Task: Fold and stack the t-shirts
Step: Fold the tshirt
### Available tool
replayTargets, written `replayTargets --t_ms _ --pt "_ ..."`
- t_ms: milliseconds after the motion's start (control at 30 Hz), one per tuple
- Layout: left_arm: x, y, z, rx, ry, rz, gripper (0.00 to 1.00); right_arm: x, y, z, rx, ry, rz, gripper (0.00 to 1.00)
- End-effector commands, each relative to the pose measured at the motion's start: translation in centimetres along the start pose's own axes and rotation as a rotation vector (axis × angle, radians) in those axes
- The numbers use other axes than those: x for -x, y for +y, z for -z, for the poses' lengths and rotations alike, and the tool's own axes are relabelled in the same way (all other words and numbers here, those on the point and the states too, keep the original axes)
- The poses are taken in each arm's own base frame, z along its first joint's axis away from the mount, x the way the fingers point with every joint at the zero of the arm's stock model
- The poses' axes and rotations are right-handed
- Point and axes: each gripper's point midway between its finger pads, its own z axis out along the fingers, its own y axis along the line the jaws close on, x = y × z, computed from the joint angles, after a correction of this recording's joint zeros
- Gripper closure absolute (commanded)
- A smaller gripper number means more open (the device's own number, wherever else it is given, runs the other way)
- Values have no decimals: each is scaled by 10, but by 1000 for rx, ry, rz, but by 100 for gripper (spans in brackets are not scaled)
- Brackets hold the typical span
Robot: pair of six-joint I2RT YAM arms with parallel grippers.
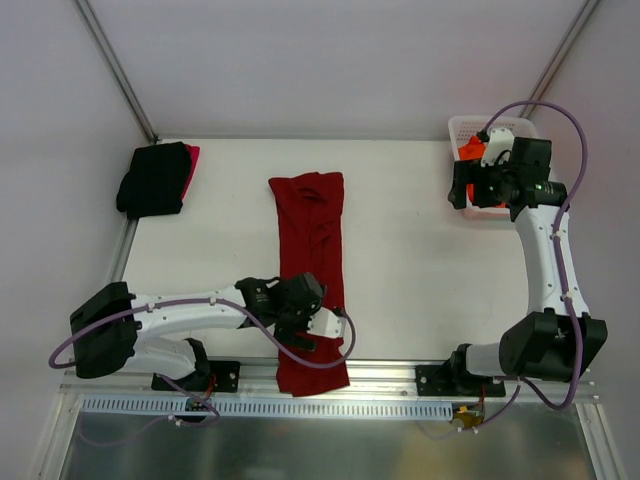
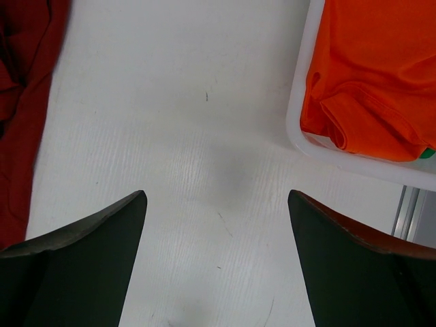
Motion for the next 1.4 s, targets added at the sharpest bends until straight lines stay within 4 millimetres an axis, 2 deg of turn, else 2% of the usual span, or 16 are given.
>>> replayTargets --t_ms 0,133,167,300,333,367,467,667,800,900,933,1133,1167,1200,1267,1367 --pt "23 34 22 93 -105 42 1 4 10 9 39 -38 -9 11" --pt "36 96 63 266 -199 171 1 1 48 6 146 -28 145 11" --pt "39 120 76 318 -229 261 1 -5 81 3 216 7 230 11" --pt "-15 203 93 506 -217 596 1 -17 142 -21 373 142 388 11" --pt "-44 227 101 571 -201 696 1 -17 152 -28 415 174 383 11" --pt "-55 246 97 582 -211 807 1 -13 164 -47 458 230 374 12" --pt "-93 278 87 552 -242 1027 1 -17 198 -86 557 324 419 19" --pt "-129 289 45 504 -187 1163 1 22 226 -166 356 101 668 13" --pt "-196 304 81 696 -206 1301 1 25 253 -198 401 52 638 12" --pt "-225 300 108 746 -294 1383 1 33 278 -211 423 -2 623 12" --pt "-227 299 111 745 -309 1391 1 29 282 -220 419 1 631 11" --pt "-231 294 90 681 -306 1369 1 80 312 -248 364 -159 557 12" --pt "-232 299 86 671 -305 1357 1 59 313 -265 365 -86 562 12" --pt "-231 303 84 660 -314 1349 1 86 315 -257 347 -135 557 11" --pt "-231 312 77 635 -323 1323 1 84 305 -256 327 -102 554 11" --pt "-219 332 74 599 -379 1276 1 80 276 -225 319 -70 513 11"
